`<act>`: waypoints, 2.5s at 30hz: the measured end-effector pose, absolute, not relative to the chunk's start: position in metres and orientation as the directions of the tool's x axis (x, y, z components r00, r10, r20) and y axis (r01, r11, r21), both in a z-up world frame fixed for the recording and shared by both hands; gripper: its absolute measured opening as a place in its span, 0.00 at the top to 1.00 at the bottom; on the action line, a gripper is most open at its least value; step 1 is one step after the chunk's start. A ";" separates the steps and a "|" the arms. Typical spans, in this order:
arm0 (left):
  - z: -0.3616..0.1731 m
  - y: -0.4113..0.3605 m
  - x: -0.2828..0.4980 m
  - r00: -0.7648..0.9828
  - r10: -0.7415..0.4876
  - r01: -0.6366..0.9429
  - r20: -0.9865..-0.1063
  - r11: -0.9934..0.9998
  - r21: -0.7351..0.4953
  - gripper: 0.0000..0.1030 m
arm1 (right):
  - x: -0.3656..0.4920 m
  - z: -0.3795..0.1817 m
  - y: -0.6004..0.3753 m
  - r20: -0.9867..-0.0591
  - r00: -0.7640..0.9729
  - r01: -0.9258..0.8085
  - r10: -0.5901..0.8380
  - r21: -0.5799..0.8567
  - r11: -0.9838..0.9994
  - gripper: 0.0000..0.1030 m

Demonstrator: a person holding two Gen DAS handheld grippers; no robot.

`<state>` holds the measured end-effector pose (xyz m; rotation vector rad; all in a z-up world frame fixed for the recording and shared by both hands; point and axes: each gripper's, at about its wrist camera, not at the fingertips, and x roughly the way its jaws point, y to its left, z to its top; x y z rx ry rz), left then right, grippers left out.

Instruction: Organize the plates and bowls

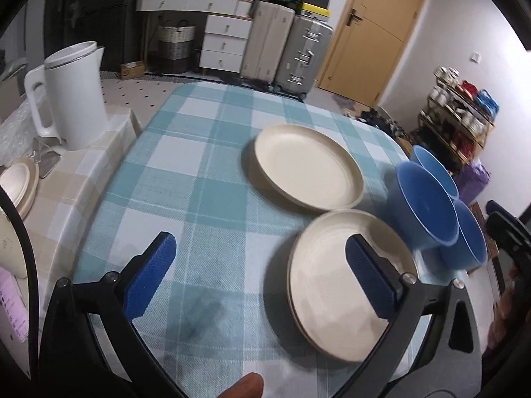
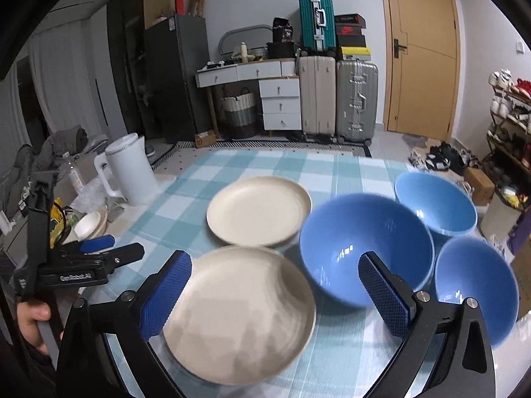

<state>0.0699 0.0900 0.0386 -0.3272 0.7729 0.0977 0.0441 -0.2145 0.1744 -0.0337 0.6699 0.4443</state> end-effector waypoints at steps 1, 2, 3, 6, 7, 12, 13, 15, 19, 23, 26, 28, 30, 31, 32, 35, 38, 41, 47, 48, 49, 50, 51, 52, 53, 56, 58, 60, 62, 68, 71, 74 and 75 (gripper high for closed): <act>0.040 0.091 0.073 0.713 -0.029 -0.209 -0.700 0.945 -0.252 0.01 | 0.047 0.180 -0.214 -0.604 0.692 -0.416 0.395 0.113 0.902 0.00; 0.042 0.093 0.076 0.713 -0.022 -0.214 -0.701 0.945 -0.248 0.01 | 0.051 0.183 -0.213 -0.602 0.690 -0.422 0.402 0.117 0.899 0.00; 0.045 0.094 0.079 0.713 -0.014 -0.221 -0.701 0.945 -0.243 0.01 | 0.054 0.187 -0.212 -0.601 0.686 -0.429 0.410 0.121 0.895 0.00; 0.051 0.097 0.090 0.710 -0.003 -0.232 -0.704 0.943 -0.237 0.01 | 0.068 0.198 -0.209 -0.597 0.683 -0.442 0.421 0.121 0.889 0.00; 0.052 0.097 0.093 0.709 -0.002 -0.233 -0.705 0.943 -0.237 0.01 | 0.074 0.201 -0.208 -0.599 0.682 -0.442 0.420 0.120 0.889 0.00; 0.058 0.095 0.113 0.699 0.010 -0.237 -0.715 0.947 -0.218 0.01 | 0.100 0.210 -0.200 -0.609 0.667 -0.455 0.429 0.123 0.882 0.00; 0.059 0.095 0.118 0.696 0.009 -0.236 -0.718 0.947 -0.218 0.01 | 0.104 0.211 -0.200 -0.612 0.664 -0.456 0.431 0.125 0.881 0.01; 0.059 0.095 0.126 0.692 0.002 -0.233 -0.722 0.947 -0.220 0.01 | 0.114 0.212 -0.198 -0.621 0.653 -0.457 0.433 0.133 0.880 0.00; 0.058 0.095 0.141 0.684 0.003 -0.236 -0.730 0.947 -0.218 0.01 | 0.131 0.215 -0.194 -0.629 0.642 -0.466 0.440 0.136 0.874 0.00; 0.053 0.097 0.160 0.667 0.005 -0.245 -0.745 0.946 -0.213 0.01 | 0.150 0.213 -0.191 -0.647 0.614 -0.465 0.451 0.164 0.870 0.01; 0.047 0.100 0.170 0.658 0.007 -0.249 -0.753 0.946 -0.209 0.01 | 0.168 0.210 -0.190 -0.662 0.597 -0.457 0.453 0.184 0.870 0.00; 0.042 0.103 0.180 0.648 0.009 -0.255 -0.762 0.945 -0.206 0.01 | 0.181 0.207 -0.188 -0.675 0.593 -0.451 0.440 0.175 0.876 0.01; 0.037 0.107 0.189 0.639 0.007 -0.264 -0.769 0.941 -0.210 0.01 | 0.193 0.202 -0.185 -0.690 0.575 -0.451 0.440 0.182 0.874 0.01; 0.034 0.108 0.192 0.637 0.005 -0.264 -0.771 0.941 -0.211 0.01 | 0.199 0.199 -0.183 -0.698 0.566 -0.450 0.438 0.183 0.874 0.01; 0.031 0.110 0.197 0.632 0.003 -0.265 -0.775 0.940 -0.213 0.01 | 0.204 0.196 -0.182 -0.704 0.560 -0.451 0.436 0.182 0.874 0.01; 0.022 0.115 0.208 0.620 0.000 -0.269 -0.785 0.940 -0.212 0.01 | 0.219 0.186 -0.178 -0.724 0.541 -0.451 0.428 0.180 0.874 0.01; 0.015 0.121 0.218 0.612 -0.006 -0.275 -0.791 0.936 -0.219 0.01 | 0.236 0.174 -0.171 -0.749 0.522 -0.445 0.408 0.169 0.879 0.01; 0.006 0.128 0.226 0.602 -0.017 -0.280 -0.798 0.932 -0.231 0.01 | 0.249 0.162 -0.163 -0.771 0.502 -0.442 0.391 0.159 0.883 0.01; -0.011 0.136 0.240 0.579 -0.039 -0.285 -0.814 0.926 -0.247 0.07 | 0.275 0.138 -0.146 -0.816 0.455 -0.434 0.355 0.145 0.889 0.05; -0.014 0.137 0.241 0.575 -0.049 -0.283 -0.817 0.925 -0.254 0.09 | 0.279 0.134 -0.144 -0.824 0.448 -0.432 0.347 0.140 0.891 0.06; -0.016 0.138 0.243 0.571 -0.055 -0.283 -0.819 0.923 -0.260 0.12 | 0.284 0.129 -0.141 -0.834 0.437 -0.432 0.337 0.134 0.892 0.07; -0.020 0.139 0.246 0.566 -0.065 -0.283 -0.822 0.921 -0.268 0.13 | 0.287 0.124 -0.139 -0.842 0.426 -0.432 0.331 0.132 0.892 0.08; -0.023 0.140 0.247 0.561 -0.070 -0.285 -0.825 0.919 -0.272 0.16 | 0.292 0.119 -0.137 -0.851 0.414 -0.430 0.323 0.129 0.893 0.09; -0.026 0.140 0.249 0.556 -0.075 -0.284 -0.828 0.919 -0.274 0.19 | 0.294 0.116 -0.136 -0.858 0.405 -0.427 0.316 0.128 0.895 0.11; -0.029 0.140 0.251 0.551 -0.079 -0.283 -0.831 0.919 -0.275 0.21 | 0.297 0.112 -0.135 -0.864 0.393 -0.428 0.314 0.130 0.894 0.12; -0.037 0.136 0.256 0.537 -0.085 -0.279 -0.839 0.921 -0.272 0.25 | 0.308 0.099 -0.130 -0.887 0.351 -0.429 0.300 0.133 0.893 0.18; -0.042 0.133 0.260 0.529 -0.091 -0.274 -0.844 0.923 -0.271 0.28 | 0.313 0.090 -0.129 -0.897 0.329 -0.433 0.296 0.135 0.891 0.20; -0.046 0.130 0.263 0.524 -0.096 -0.272 -0.847 0.923 -0.273 0.28 | 0.320 0.081 -0.129 -0.908 0.308 -0.428 0.285 0.135 0.893 0.22; -0.049 0.127 0.266 0.517 -0.098 -0.270 -0.850 0.924 -0.271 0.29 | 0.324 0.075 -0.127 -0.917 0.292 -0.427 0.270 0.128 0.895 0.26; -0.059 0.121 0.275 0.497 -0.101 -0.266 -0.862 0.928 -0.262 0.34 | 0.333 0.059 -0.130 -0.935 0.261 -0.411 0.242 0.119 0.904 0.35; -0.061 0.119 0.278 0.498 -0.096 -0.261 -0.862 0.931 -0.255 0.36 | 0.336 0.055 -0.131 -0.940 0.254 -0.409 0.227 0.108 0.906 0.40; -0.062 0.117 0.279 0.497 -0.092 -0.256 -0.863 0.934 -0.248 0.41 | 0.338 0.050 -0.133 -0.944 0.244 -0.404 0.223 0.110 0.908 0.44; -0.062 0.116 0.280 0.496 -0.094 -0.253 -0.863 0.935 -0.248 0.44 | 0.339 0.048 -0.133 -0.946 0.239 -0.403 0.219 0.109 0.909 0.46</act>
